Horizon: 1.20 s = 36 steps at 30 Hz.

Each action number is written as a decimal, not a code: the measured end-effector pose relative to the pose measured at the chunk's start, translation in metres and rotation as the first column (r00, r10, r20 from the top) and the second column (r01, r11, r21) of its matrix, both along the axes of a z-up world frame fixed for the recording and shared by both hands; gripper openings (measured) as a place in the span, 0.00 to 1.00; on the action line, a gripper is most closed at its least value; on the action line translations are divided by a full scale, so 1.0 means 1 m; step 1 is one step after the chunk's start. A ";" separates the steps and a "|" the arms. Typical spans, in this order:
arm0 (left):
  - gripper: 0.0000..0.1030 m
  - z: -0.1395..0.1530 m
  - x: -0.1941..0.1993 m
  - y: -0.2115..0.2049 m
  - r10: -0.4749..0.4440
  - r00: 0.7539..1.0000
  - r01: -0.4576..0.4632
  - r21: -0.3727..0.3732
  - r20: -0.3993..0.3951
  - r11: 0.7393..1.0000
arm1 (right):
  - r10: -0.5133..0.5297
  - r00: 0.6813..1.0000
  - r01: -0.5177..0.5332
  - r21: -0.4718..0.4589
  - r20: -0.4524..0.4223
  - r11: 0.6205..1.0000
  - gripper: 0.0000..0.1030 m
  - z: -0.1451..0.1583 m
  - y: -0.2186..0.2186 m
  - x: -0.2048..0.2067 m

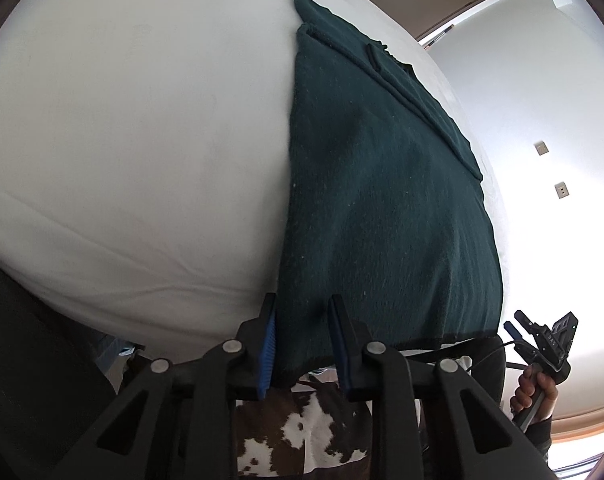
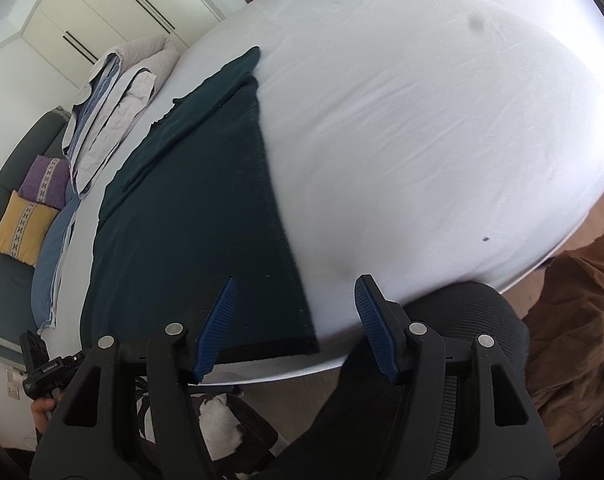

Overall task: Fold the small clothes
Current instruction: 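Fold the held side over the sweater lengthwise with the left tool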

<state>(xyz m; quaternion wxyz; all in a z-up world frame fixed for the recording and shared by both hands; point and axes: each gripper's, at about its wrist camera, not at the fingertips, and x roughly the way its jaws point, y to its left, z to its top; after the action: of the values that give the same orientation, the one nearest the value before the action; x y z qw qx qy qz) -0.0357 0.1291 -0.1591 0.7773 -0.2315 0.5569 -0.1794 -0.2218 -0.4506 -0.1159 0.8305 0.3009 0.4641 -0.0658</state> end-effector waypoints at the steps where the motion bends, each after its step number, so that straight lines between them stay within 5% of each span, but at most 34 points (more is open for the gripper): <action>1: 0.26 0.001 0.000 0.000 -0.001 1.000 0.001 0.004 0.001 1.000 | 0.009 1.000 -0.009 0.009 -0.020 1.000 0.58 -0.002 -0.002 0.002; 11: 0.10 0.000 -0.002 0.000 -0.016 1.000 0.016 0.023 0.000 1.000 | 0.081 0.988 -0.079 0.014 -0.131 0.997 0.58 -0.025 0.010 0.020; 18: 0.09 0.000 -0.003 0.000 -0.022 1.000 0.021 0.025 0.008 0.999 | 0.140 0.976 -0.133 0.054 -0.169 0.990 0.30 -0.033 0.014 0.032; 22: 0.08 0.002 -0.006 -0.001 -0.019 1.000 0.019 0.028 0.013 0.999 | 0.117 0.987 -0.104 0.117 -0.112 0.988 0.07 -0.030 0.008 0.024; 27: 0.08 0.011 -0.011 0.000 -0.005 1.000 0.005 0.005 0.025 1.000 | 0.073 0.997 -0.070 0.167 -0.012 0.983 0.06 -0.014 0.004 0.012; 36: 0.07 0.041 -0.019 0.020 0.052 0.997 -0.041 -0.167 0.060 0.985 | -0.001 0.981 -0.054 0.280 0.196 0.959 0.05 0.030 -0.003 0.000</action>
<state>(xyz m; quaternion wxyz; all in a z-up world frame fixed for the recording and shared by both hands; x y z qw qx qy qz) -0.0551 0.1493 -0.1181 0.7768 -0.3022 0.5093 -0.2141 -0.2223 -0.4536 -0.0856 0.8208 0.4156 0.3897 0.0423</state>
